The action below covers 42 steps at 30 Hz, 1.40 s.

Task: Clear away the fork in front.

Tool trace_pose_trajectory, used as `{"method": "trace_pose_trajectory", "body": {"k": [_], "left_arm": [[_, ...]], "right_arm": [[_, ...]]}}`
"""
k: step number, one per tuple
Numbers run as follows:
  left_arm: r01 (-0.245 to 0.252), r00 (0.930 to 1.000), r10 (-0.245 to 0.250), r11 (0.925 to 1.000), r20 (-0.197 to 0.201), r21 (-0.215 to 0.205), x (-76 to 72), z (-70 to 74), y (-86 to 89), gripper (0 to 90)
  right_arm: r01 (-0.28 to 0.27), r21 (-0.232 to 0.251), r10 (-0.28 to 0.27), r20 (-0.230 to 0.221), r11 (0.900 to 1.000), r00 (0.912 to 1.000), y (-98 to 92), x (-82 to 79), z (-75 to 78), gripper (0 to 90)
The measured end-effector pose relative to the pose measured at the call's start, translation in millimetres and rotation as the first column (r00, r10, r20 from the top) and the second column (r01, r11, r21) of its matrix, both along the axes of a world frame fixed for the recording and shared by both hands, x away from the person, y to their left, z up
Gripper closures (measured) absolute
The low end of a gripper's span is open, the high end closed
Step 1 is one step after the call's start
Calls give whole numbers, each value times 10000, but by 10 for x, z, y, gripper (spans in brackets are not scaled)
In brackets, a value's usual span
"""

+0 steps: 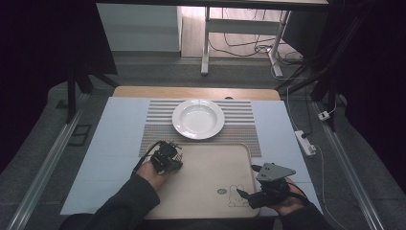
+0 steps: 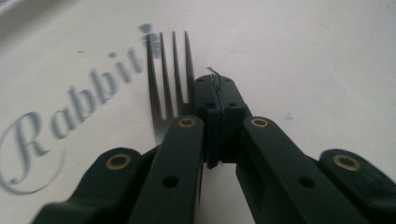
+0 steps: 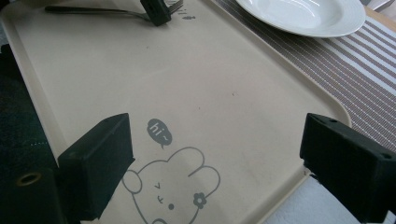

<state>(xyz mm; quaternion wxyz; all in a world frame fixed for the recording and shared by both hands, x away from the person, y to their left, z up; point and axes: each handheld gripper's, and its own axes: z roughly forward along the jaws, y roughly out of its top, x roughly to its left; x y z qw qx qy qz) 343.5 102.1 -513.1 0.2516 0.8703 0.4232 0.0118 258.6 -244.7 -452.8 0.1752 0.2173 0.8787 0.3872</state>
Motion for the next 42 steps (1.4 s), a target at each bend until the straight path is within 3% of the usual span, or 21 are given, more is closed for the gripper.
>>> {"method": "trace_pose_trajectory", "body": {"k": [9,22,26,30,32,35,37,40,42], "left_arm": [[-721,9974,721,9974,-54,29,52,-7,205,894],[-1822,9829,1821,9833,-265,-10,86,-20,579,893],[-1754,9844,1751,9844,-168,-147,78,-21,613,884],[-1232,9916,1260,9888,288,-844,7,83,618,656],[-930,9939,997,9873,470,-1285,-52,154,643,562],[-526,9931,726,9778,924,-2029,-183,274,731,441],[-293,9915,613,9644,1146,-2630,-278,340,813,327],[-30,9848,674,9278,1598,-3730,-467,405,985,224],[-21,9811,787,9179,1768,-3968,-587,432,1084,195]], "right_arm": [[9,-27,-9,-25,10000,10000,0,0,-3,97],[13,-35,-13,4,10000,10000,3,-1,-2,97],[29,-75,-29,-4,10000,10000,5,-1,-5,97],[183,-36,-183,-100,9998,9998,4,-1,1,87],[431,63,-430,-249,9990,9988,0,-13,8,81],[768,130,-764,-303,9970,9966,-10,-44,20,65],[937,186,-931,-334,9954,9951,-25,-64,23,61],[1161,51,-1159,-285,9932,9928,-55,-84,15,41],[1425,-13,-1425,-296,9898,9894,-87,-94,2,27]]}}
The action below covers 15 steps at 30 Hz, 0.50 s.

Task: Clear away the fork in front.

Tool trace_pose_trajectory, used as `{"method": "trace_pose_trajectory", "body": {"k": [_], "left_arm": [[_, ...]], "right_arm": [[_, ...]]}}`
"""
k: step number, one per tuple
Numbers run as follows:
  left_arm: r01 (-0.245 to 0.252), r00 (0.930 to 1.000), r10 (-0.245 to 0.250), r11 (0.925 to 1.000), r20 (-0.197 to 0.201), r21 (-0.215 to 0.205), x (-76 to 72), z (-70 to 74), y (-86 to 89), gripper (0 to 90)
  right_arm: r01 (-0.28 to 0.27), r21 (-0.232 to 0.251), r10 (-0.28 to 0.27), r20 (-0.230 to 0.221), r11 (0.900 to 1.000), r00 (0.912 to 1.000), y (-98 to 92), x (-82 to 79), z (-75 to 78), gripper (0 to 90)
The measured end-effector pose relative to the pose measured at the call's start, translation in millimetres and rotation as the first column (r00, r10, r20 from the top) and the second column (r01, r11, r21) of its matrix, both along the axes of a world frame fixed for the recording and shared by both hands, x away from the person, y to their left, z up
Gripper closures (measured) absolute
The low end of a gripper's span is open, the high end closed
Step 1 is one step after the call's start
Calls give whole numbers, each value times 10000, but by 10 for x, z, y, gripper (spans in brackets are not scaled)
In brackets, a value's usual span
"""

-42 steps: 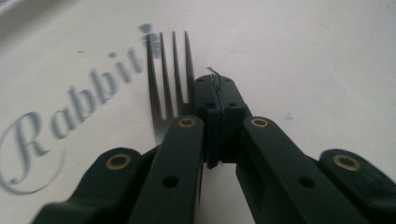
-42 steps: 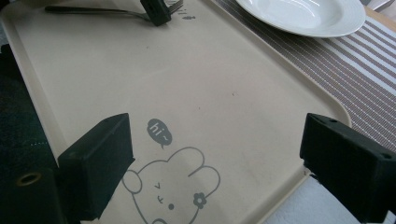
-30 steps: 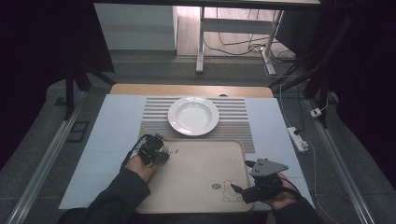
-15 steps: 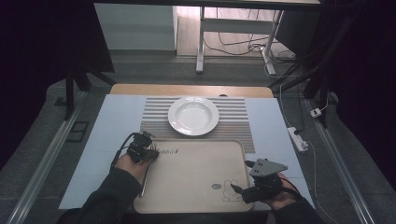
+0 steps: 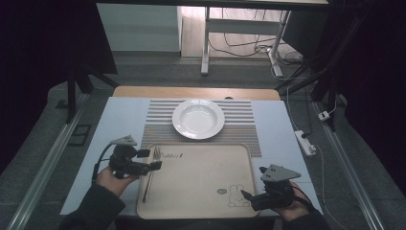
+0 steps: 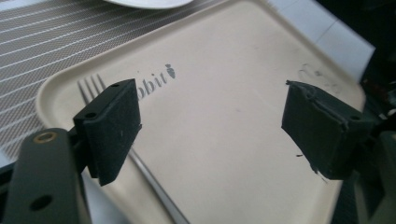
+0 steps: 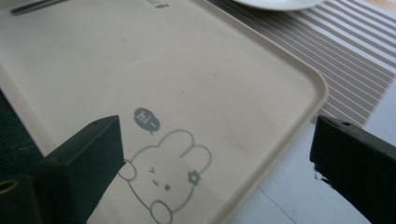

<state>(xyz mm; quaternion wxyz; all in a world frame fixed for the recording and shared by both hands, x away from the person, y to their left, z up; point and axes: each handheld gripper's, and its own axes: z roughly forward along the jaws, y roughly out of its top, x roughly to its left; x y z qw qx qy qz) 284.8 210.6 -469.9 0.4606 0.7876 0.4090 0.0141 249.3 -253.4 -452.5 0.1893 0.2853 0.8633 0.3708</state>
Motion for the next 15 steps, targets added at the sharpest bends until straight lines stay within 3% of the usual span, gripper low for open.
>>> {"method": "trace_pose_trajectory", "body": {"k": [3,6,11,15], "left_arm": [[-125,9994,132,9997,328,-212,-201,17,156,141],[-283,9979,286,9996,573,-52,-374,13,274,73],[-569,9956,539,9977,769,369,-615,-18,443,16],[-885,9928,835,9945,853,555,-785,-42,570,0]], "right_arm": [[572,81,-571,-74,9983,9983,-73,-12,-11,21],[1166,542,-1150,-309,9917,9929,-174,-30,-18,19],[1685,421,-1669,-390,9848,9852,-301,-71,-37,16],[2060,717,-2016,-643,9759,9774,-380,-89,-26,16]]}}
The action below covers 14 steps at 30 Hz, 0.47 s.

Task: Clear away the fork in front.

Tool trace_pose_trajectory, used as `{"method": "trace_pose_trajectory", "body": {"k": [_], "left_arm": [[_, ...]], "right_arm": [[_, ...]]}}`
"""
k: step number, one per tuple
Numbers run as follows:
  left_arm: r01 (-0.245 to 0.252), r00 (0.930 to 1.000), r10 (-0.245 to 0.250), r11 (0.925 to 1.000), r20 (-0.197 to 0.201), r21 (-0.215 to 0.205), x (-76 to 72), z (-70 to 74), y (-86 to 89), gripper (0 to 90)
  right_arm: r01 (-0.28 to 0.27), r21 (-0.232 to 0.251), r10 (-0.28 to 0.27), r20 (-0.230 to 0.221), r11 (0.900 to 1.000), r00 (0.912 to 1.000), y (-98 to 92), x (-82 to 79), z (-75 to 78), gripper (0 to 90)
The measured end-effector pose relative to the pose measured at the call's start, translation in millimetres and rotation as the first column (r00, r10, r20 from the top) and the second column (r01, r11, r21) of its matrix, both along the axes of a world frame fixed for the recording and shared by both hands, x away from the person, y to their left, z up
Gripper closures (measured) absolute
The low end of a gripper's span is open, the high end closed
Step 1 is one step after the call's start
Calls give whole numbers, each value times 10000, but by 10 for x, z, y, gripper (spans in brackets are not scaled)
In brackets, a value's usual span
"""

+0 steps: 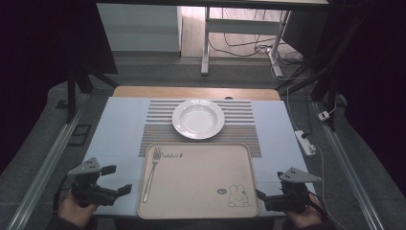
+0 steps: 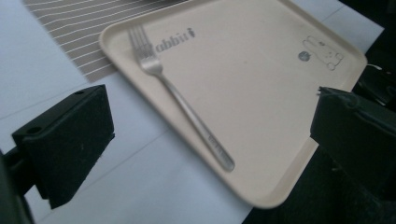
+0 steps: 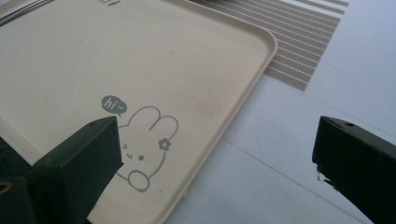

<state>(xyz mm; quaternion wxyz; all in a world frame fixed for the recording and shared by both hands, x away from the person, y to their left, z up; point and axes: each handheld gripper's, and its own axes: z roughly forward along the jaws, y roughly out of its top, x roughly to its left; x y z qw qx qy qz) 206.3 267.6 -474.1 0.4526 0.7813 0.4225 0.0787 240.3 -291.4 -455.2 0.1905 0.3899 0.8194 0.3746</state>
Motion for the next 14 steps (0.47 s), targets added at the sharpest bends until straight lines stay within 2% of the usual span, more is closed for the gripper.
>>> {"method": "trace_pose_trajectory", "body": {"k": [2,4,8,12,14], "left_arm": [[-220,9998,219,9995,22,225,-72,-9,55,0],[-413,9991,413,9989,14,230,-115,-1,88,0],[-855,9962,865,9933,-95,783,-193,6,129,0],[-997,9945,1019,9917,-235,813,-193,0,142,0],[-1030,9941,1055,9914,-267,813,-181,3,134,0]], "right_arm": [[238,23,-237,-165,9997,9996,-31,-11,5,16],[305,21,-304,-262,9995,9992,-52,-22,9,16],[425,-18,-425,-325,9991,9986,-84,-47,12,16],[444,-18,-444,-414,9990,9982,-93,-51,9,16],[382,-170,-389,-427,9991,9983,-84,-49,3,16]]}}
